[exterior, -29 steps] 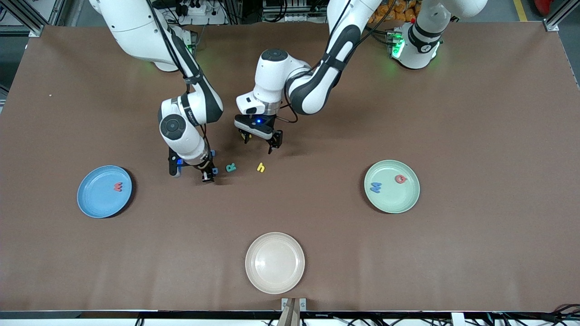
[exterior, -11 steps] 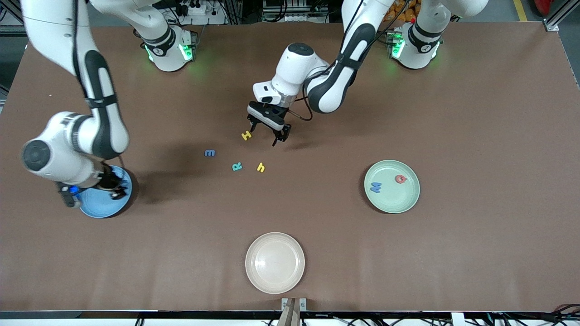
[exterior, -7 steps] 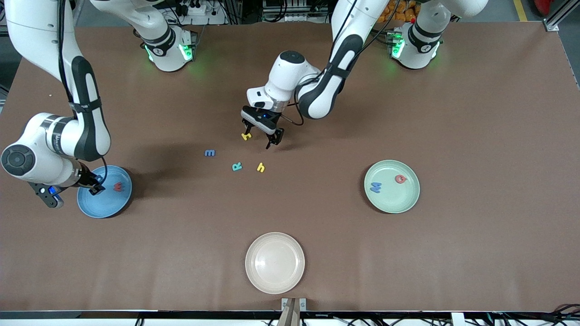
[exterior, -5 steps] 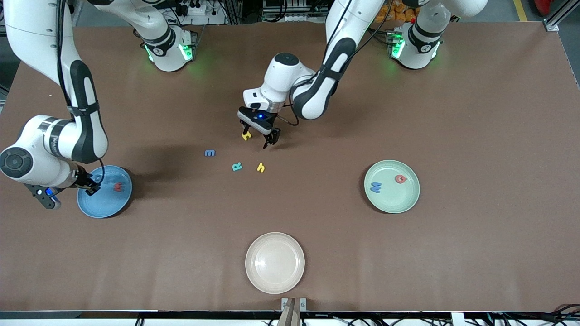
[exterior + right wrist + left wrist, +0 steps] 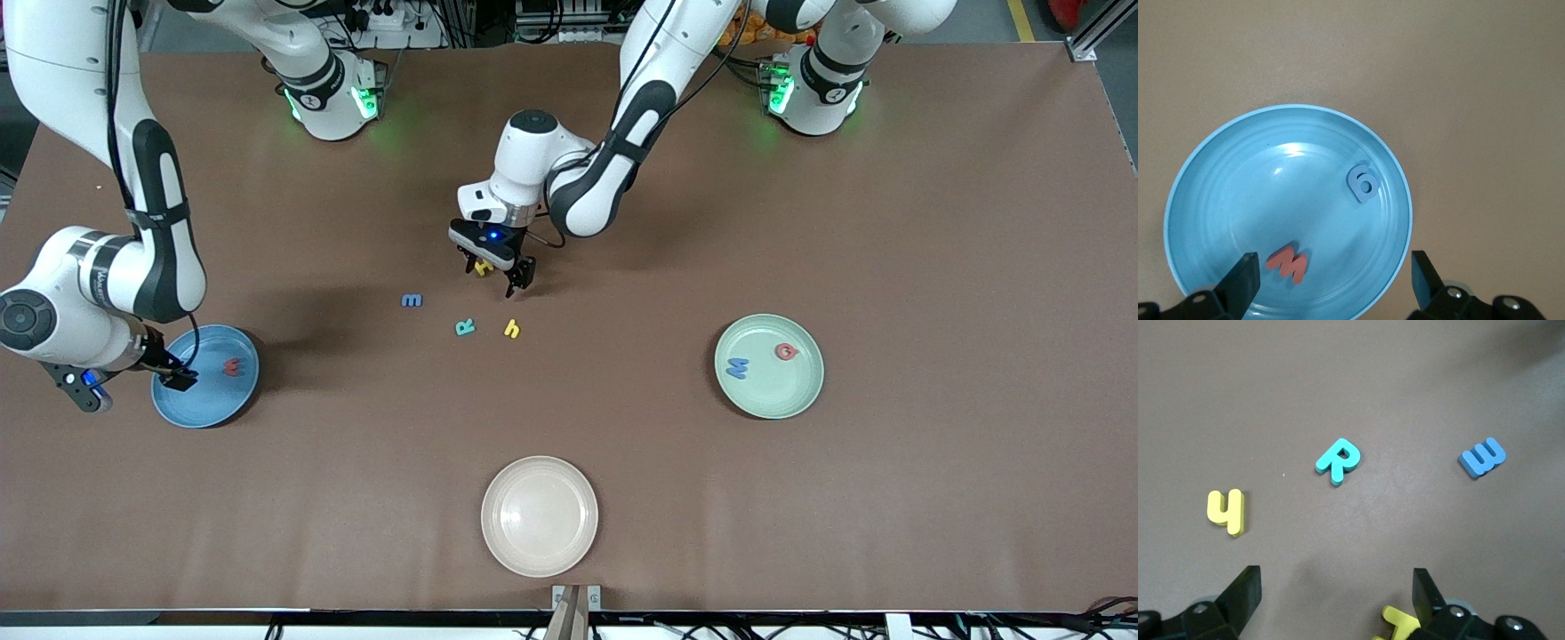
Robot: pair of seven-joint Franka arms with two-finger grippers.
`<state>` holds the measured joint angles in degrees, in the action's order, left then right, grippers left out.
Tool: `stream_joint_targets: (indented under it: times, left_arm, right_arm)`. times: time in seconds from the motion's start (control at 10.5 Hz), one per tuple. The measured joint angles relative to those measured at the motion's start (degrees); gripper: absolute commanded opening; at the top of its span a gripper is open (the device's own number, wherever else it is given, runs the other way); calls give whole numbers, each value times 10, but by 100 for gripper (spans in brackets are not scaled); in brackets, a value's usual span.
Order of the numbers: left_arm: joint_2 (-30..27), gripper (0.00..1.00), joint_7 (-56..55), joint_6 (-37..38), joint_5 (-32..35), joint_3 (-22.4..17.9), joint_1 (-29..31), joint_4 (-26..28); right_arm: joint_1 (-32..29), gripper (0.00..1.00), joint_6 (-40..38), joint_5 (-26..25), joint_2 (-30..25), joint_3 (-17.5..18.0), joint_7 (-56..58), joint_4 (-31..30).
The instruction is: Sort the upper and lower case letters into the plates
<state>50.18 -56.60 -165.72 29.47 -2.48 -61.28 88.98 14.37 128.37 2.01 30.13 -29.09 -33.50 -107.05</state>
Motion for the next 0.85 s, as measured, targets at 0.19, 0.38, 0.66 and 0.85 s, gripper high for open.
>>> stream_joint_targets:
  times: [0.19,0.38,0.66,0.85]
  left_arm:
    - [4,100,0,1,0,0,-5,-2]
    - [7,100,0,2,0,1,-11,-2]
    - [14,100,-6,7,0,2,-25,-3]
    - [19,88,-11,23,0,4,-26,-3]
  right_arm:
    - [0,100,0,0,0,0,0,0]
    - [0,100,0,0,1,0,0,0]
    - [0,100,0,0,1,0,0,0]
    - [0,100,0,0,1,0,1,0]
